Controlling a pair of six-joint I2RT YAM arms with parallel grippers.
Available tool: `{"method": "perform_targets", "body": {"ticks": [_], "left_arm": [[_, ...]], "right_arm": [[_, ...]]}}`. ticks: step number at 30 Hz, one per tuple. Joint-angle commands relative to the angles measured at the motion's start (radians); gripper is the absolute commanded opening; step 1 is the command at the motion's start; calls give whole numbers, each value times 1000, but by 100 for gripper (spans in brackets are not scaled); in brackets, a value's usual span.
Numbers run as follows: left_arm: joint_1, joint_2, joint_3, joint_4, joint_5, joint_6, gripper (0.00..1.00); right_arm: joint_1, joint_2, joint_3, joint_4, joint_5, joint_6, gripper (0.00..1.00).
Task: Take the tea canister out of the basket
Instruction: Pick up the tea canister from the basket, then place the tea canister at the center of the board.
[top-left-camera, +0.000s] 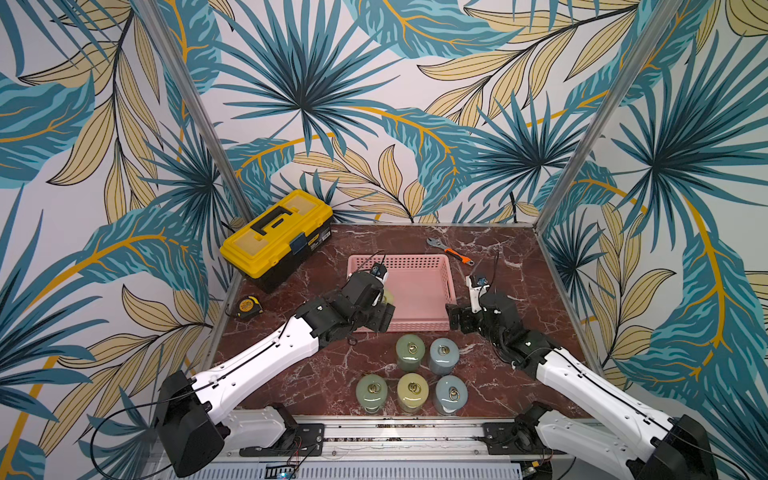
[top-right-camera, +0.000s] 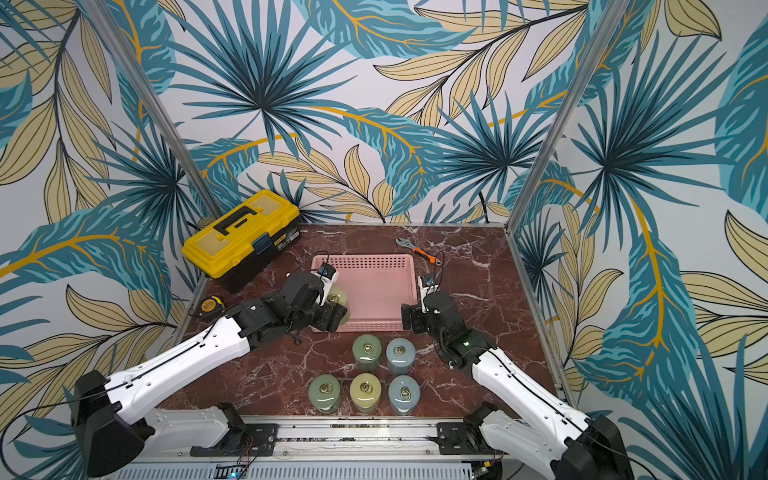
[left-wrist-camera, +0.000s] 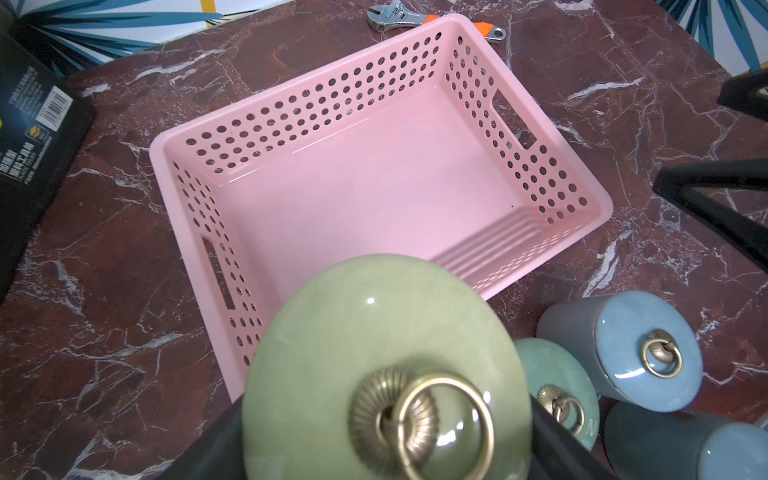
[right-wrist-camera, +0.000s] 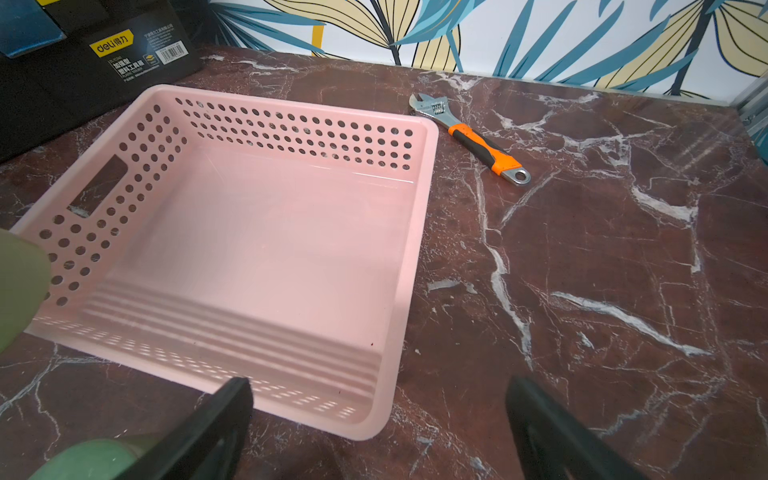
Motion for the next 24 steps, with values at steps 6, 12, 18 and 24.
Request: {"method": "perform_targets", "body": {"ticks": [6, 12, 18, 24], "left_arm": [[-55, -116, -95, 46, -44, -31, 50], [-88, -157, -138, 27, -68, -54, 50], [-109, -173, -177, 31, -72, -78, 50], [-128, -172, -231, 77, -64, -109, 50]], "right_arm": [[-3, 5, -23, 23, 12, -11, 99], [-3, 6, -23, 23, 12, -12, 99], [-3, 5, -23, 22, 13, -14, 99], [-3, 8, -23, 22, 12, -13, 99]]}}
